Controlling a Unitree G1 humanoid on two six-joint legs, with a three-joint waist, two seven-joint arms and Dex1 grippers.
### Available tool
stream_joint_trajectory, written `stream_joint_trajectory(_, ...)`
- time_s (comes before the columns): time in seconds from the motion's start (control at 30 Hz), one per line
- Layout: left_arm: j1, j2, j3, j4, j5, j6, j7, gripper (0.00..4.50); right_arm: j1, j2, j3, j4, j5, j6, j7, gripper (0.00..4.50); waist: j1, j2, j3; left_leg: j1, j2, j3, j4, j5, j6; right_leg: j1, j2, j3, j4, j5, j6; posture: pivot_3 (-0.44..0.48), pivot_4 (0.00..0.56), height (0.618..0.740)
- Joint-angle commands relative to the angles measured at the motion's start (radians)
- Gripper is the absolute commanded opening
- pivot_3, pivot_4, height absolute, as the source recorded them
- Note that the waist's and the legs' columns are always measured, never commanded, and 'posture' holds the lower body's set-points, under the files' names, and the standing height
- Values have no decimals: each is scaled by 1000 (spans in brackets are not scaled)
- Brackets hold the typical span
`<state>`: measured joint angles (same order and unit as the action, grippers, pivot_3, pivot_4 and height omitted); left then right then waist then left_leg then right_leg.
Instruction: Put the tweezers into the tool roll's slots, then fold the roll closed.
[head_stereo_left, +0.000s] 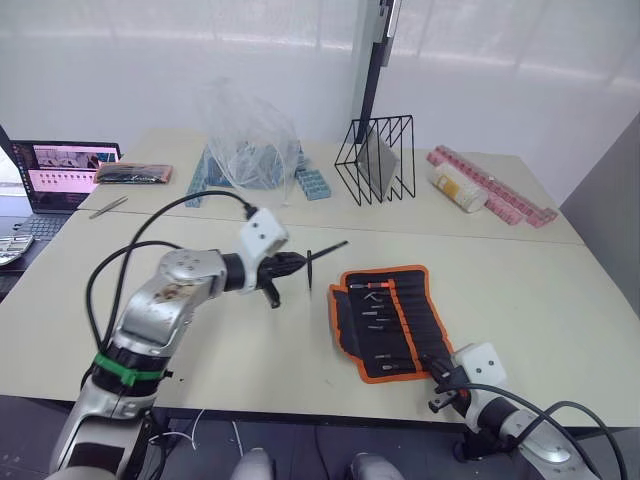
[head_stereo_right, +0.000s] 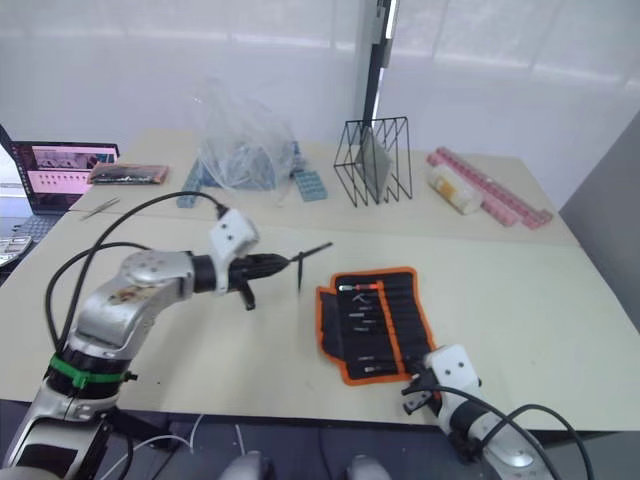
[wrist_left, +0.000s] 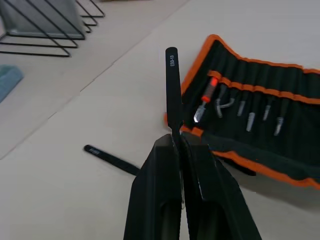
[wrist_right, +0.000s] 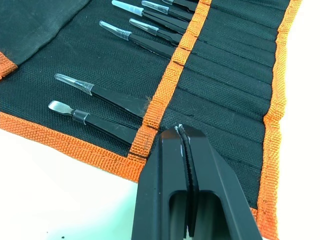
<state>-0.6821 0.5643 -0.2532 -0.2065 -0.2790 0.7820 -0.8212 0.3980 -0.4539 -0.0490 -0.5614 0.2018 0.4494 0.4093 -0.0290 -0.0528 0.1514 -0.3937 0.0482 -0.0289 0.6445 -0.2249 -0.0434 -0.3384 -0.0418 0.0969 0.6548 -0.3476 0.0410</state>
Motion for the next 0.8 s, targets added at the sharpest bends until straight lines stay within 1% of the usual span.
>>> stream_joint_trajectory(0.03, -98, -29, -115, -38, 7, 82, -44, 29, 13, -2, 18, 62, -16, 69, -11, 0, -2, -1, 0, 0, 0, 0, 0, 0, 0, 0, 0, 0, 0, 0, 0, 0, 150, 705)
stream_joint_trajectory(0.13, -146, -34, -199, -49, 12, 113, -85, 29, 17, -1, 18, 54, -15, 73, -13, 0, -12, 2, 1, -1, 0, 0, 0, 0, 0, 0, 0, 0, 0, 0, 1, 0, 150, 705)
stream_joint_trajectory(0.23, -194, -22, -315, -81, 16, 148, -156, 29, 30, 5, 21, 39, -18, 77, -24, 0, -13, 4, 3, -2, 0, -1, 0, 0, 0, -1, 2, 1, 1, 0, 1, 0, 150, 705)
stream_joint_trajectory(0.33, -206, -5, -377, -102, 31, 158, -179, 29, 35, 11, 20, 30, -18, 83, -34, 0, -14, 5, 2, -8, 0, -1, 0, 1, 1, -8, 3, 1, 2, 0, 1, 0, 150, 705)
stream_joint_trajectory(0.4, -211, -11, -402, -96, 43, 164, -177, 29, 37, 14, 21, 25, -18, 85, -39, 0, -13, 5, 2, -13, 0, -1, 0, 2, 1, -13, 3, 2, 4, 0, 1, 0, 150, 705)
stream_joint_trajectory(0.5, -221, -19, -448, -67, 90, 154, -167, 29, 41, 21, 29, 23, -21, 84, -47, 0, -10, 5, 2, -13, -1, -1, 0, 3, 1, -14, 3, 1, 5, 0, 1, 0, 150, 705)
stream_joint_trajectory(0.8, -249, -63, -477, 13, 178, 135, -142, 29, 52, 34, 46, 14, -22, 79, -67, 0, -10, 5, 2, -13, -1, -1, 1, 4, 2, -14, 3, 1, 6, 0, 1, 0, 150, 705)
